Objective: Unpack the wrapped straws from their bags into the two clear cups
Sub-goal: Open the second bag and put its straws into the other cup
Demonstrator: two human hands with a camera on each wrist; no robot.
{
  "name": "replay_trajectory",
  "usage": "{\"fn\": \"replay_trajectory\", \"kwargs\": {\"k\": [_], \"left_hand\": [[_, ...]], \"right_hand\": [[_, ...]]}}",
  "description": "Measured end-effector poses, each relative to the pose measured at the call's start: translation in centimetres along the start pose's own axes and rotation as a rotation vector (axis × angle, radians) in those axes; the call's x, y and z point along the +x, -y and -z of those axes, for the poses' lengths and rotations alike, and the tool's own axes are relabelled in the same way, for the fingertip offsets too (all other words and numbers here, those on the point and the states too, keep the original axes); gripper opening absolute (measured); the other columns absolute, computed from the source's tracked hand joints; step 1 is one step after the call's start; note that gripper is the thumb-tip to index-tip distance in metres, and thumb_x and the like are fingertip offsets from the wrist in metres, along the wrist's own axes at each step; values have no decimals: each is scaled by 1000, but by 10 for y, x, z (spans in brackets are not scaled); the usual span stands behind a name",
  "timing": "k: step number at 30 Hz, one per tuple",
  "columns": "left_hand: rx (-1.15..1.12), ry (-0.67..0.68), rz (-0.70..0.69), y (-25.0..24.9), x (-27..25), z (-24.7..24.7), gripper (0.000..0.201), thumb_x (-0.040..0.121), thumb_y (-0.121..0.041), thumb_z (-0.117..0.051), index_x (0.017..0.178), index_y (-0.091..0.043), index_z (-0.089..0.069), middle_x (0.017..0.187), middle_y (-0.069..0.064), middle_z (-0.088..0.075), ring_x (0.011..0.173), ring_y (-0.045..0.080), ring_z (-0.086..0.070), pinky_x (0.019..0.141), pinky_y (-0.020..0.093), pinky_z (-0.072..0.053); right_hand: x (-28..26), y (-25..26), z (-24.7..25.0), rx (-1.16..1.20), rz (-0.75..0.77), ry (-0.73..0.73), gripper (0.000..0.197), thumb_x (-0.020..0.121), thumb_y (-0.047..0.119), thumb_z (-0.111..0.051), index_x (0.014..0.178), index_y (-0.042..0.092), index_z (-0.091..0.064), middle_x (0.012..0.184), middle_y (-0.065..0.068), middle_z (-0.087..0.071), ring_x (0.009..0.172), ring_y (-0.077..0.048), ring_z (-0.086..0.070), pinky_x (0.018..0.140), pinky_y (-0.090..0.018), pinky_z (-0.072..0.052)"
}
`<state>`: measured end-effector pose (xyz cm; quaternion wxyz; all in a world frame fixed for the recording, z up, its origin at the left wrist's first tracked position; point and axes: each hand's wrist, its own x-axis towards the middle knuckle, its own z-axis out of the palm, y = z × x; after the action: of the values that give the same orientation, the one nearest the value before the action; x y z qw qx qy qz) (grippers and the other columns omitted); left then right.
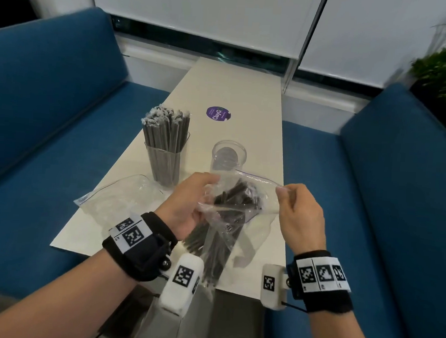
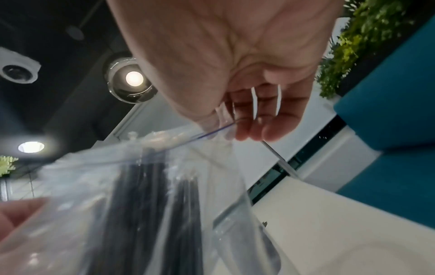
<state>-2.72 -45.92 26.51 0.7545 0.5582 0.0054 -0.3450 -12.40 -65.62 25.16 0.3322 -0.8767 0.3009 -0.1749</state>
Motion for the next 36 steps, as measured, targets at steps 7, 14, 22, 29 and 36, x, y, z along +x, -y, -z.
{"fn": "replay_trajectory", "kwargs": {"k": [7, 14, 22, 29, 36], "left_hand": [[363, -71, -174, 20, 6, 0, 35, 100, -43, -58, 77, -21, -74, 75, -12, -67, 72, 17, -56, 76, 40, -53], [-20, -23, 16, 10, 12, 12, 34, 97, 2, -53, 128, -9, -63, 90, 12, -69, 81, 25, -68, 77, 42, -60], [42, 15, 48, 8, 1, -1, 7, 94, -14, -52, 93, -13, -59, 67, -3, -50, 53, 11, -44, 53, 25, -48], [603, -147, -260, 21, 4, 3, 40, 100, -41, -57, 74, -15, -73, 85, -6, -70, 73, 11, -57, 67, 31, -46], [412, -68, -127, 20, 14, -3, 41, 96, -5, -50, 129, -29, -52, 86, 9, -65, 78, 23, -63, 76, 45, -55]], "right_hand": [[-2, 9, 4, 722, -182, 280, 11, 98, 10, -69, 108, 15, -71, 82, 0, -67, 70, -15, -68, 69, -32, -58], [2, -9, 4, 598, -93, 187, 36, 103, -4, -50, 105, 21, -76, 89, -3, -74, 74, -14, -72, 76, -32, -62], [3, -14, -19, 779, -279, 6, 30, 99, 13, -47, 97, 27, -73, 110, -20, -72, 86, -25, -68, 84, -48, -58], [-5, -12, -2, 1092, -170, 308, 22, 102, 6, -60, 120, 13, -69, 95, -13, -68, 86, -22, -67, 88, -42, -56], [-16, 1, -5, 1116, -180, 411, 22, 108, 14, -51, 100, 16, -70, 77, -6, -62, 64, -17, -58, 60, -28, -54]]}}
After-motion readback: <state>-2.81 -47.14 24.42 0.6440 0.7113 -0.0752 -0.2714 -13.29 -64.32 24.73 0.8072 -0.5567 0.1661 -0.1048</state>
